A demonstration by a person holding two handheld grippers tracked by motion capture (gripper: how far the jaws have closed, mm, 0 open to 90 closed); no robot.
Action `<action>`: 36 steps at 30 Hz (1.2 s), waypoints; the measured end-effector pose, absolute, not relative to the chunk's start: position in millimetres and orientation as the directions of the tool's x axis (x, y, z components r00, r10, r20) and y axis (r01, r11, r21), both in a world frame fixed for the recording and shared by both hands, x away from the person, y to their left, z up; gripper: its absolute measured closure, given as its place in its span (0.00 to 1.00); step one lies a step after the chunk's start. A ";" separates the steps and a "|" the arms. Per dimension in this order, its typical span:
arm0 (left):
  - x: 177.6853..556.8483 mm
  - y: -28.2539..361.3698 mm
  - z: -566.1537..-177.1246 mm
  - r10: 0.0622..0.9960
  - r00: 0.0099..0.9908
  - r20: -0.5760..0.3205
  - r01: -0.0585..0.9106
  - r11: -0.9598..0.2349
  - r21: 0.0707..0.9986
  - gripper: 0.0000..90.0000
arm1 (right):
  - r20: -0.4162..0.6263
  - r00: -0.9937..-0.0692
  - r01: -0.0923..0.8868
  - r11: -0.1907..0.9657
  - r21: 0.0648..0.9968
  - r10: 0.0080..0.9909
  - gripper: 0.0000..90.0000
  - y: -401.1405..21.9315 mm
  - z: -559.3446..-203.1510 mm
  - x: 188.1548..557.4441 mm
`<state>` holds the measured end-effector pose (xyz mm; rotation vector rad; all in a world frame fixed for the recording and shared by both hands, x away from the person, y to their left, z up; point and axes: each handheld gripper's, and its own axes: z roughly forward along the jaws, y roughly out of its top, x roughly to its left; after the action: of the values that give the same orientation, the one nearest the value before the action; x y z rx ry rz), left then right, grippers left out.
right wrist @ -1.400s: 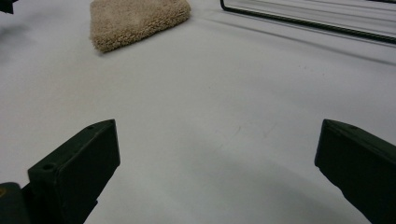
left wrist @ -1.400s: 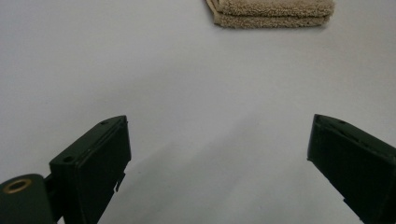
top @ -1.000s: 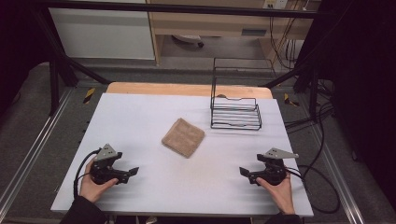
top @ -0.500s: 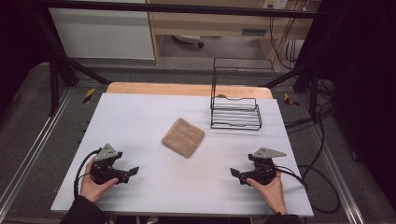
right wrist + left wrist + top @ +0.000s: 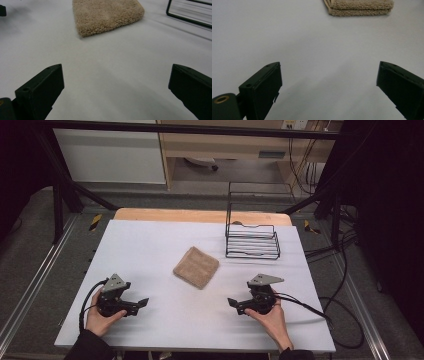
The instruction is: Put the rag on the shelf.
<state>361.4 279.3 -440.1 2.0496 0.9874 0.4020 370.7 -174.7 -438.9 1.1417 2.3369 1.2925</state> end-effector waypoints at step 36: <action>360.6 280.6 -439.8 0.762 0.645 -0.054 0.501 -0.370 0.782 0.08 | 0.023 -0.766 0.433 0.490 0.756 0.642 0.55 -61.1 -436.1 418.6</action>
<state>360.6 280.6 -439.8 2.0489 0.9823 0.4064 418.6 -61.1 -436.1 0.9145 2.4750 1.1440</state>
